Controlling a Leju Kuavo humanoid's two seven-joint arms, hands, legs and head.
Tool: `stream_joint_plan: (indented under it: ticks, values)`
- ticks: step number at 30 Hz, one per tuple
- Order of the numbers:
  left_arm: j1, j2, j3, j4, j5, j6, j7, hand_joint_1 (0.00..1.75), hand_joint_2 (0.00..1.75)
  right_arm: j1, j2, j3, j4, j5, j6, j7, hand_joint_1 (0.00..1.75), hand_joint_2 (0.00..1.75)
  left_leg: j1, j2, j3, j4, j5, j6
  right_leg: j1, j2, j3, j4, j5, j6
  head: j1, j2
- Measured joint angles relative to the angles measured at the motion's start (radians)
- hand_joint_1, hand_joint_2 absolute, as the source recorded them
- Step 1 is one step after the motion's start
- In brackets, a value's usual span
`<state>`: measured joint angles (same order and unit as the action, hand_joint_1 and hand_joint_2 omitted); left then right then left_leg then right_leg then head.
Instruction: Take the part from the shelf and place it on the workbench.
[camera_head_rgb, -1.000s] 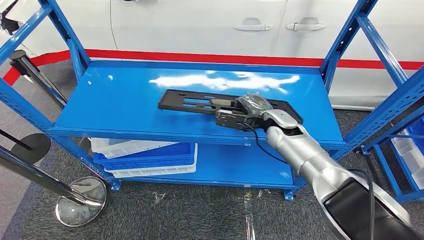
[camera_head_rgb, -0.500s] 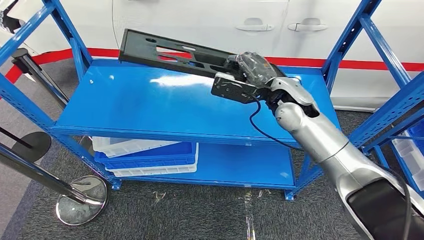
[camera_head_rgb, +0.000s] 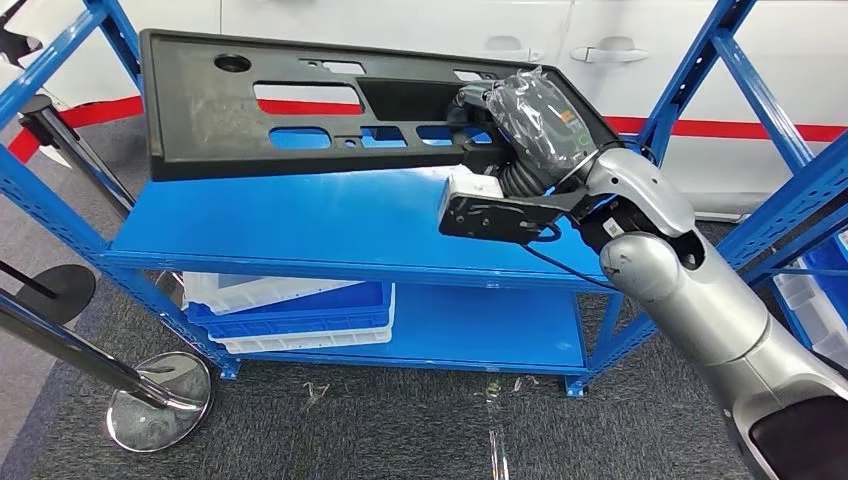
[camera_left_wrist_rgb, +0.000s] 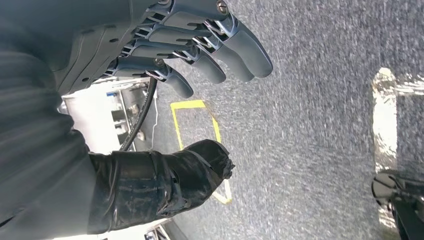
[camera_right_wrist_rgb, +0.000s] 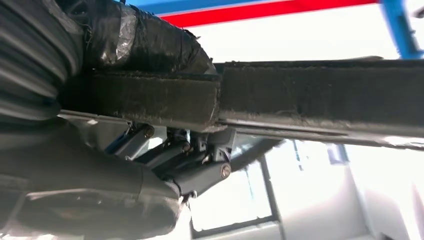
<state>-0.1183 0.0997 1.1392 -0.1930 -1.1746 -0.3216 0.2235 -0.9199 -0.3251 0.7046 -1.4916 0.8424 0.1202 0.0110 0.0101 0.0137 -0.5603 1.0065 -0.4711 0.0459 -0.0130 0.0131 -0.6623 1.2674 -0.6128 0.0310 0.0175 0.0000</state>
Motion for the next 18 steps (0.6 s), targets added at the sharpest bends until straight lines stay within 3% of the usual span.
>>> stream_joint_plan:
  ticks: [1,2,4,5,8,10,12,14,15,16,17,18]
  values:
    - [0.0,0.001,0.0,0.0,-0.001,0.0,0.001,0.0,1.75,0.003,-0.002,0.0,-0.009,0.001,0.0,0.001,1.75,1.75,0.001,0.002,-0.001,0.002,-0.001,-0.001,-0.003,-0.001,-0.01,0.016,0.01,0.002,0.0,0.0]
    - [-0.001,0.002,0.0,0.0,-0.002,0.0,0.001,0.0,1.75,0.004,-0.004,0.0,-0.017,0.002,0.0,0.002,1.75,1.75,0.002,0.003,-0.001,0.006,-0.002,-0.003,-0.006,-0.003,-0.002,-0.005,0.04,0.003,0.0,0.0]
    - [-0.002,0.005,0.0,0.0,-0.004,0.001,0.0,0.0,1.75,0.005,-0.01,-0.002,-0.03,0.003,0.0,0.006,1.75,1.75,0.005,0.003,-0.004,0.016,-0.008,-0.012,-0.01,-0.01,0.047,-0.118,0.112,0.006,0.0,0.0]
    - [-0.003,0.006,0.0,0.0,-0.006,0.001,-0.001,0.0,1.75,0.005,-0.012,-0.003,-0.037,0.003,0.0,0.008,1.75,1.75,0.005,0.003,-0.007,0.022,-0.01,-0.019,-0.008,-0.012,0.071,-0.169,0.135,0.004,0.0,0.0]
    - [-0.004,0.011,-0.001,0.0,-0.009,0.0,-0.003,0.0,1.75,0.008,-0.016,-0.005,-0.055,0.003,-0.001,0.008,1.75,1.75,0.004,0.002,-0.017,0.024,-0.001,-0.042,0.004,-0.013,0.087,-0.22,0.146,-0.008,-0.001,0.0]
    - [-0.004,0.014,-0.001,0.0,-0.011,0.0,-0.004,0.0,1.75,0.009,-0.019,-0.006,-0.062,0.003,-0.002,0.009,1.75,1.75,0.006,0.001,-0.024,0.027,-0.006,-0.055,0.0,-0.013,0.086,-0.237,0.15,-0.021,-0.001,0.0]
    - [-0.004,0.016,-0.001,0.0,-0.014,-0.001,-0.003,0.0,1.75,0.01,-0.021,-0.006,-0.07,0.003,-0.002,0.012,1.75,1.75,0.008,-0.002,-0.048,0.083,-0.056,-0.063,-0.005,-0.013,0.081,-0.25,0.16,-0.039,-0.004,0.0]
    - [-0.004,0.018,-0.001,0.0,-0.018,-0.001,-0.002,0.0,1.75,0.018,-0.022,-0.007,-0.077,0.004,-0.004,0.015,1.75,1.75,0.008,-0.004,-0.092,0.204,-0.127,-0.068,-0.004,-0.011,0.068,-0.25,0.169,-0.051,-0.008,0.0]
    - [-0.004,0.019,-0.002,0.0,-0.02,-0.001,-0.002,0.0,1.75,0.026,-0.023,-0.007,-0.081,0.004,-0.004,0.016,1.75,1.75,0.008,-0.004,-0.109,0.255,-0.147,-0.07,-0.002,-0.01,0.062,-0.249,0.174,-0.053,-0.009,0.0]
    - [-0.004,0.019,-0.002,0.0,-0.022,-0.001,-0.001,0.0,1.75,0.035,-0.024,-0.007,-0.086,0.005,-0.005,0.017,1.75,1.75,0.009,-0.004,-0.114,0.28,-0.15,-0.071,-0.002,-0.009,0.055,-0.246,0.177,-0.053,-0.009,0.0]
    - [-0.004,0.02,-0.002,0.0,-0.025,-0.002,0.0,0.0,1.75,0.045,-0.026,-0.008,-0.091,0.005,-0.006,0.018,1.75,1.75,0.009,-0.004,-0.101,0.267,-0.134,-0.071,-0.001,-0.008,0.049,-0.244,0.181,-0.051,-0.009,0.0]
    - [-0.004,0.021,-0.003,0.0,-0.028,-0.002,0.0,0.0,1.75,0.053,-0.029,-0.009,-0.098,0.006,-0.008,0.018,1.75,1.75,0.009,-0.005,-0.069,0.218,-0.105,-0.07,-0.001,-0.007,0.044,-0.241,0.184,-0.049,-0.009,0.0]
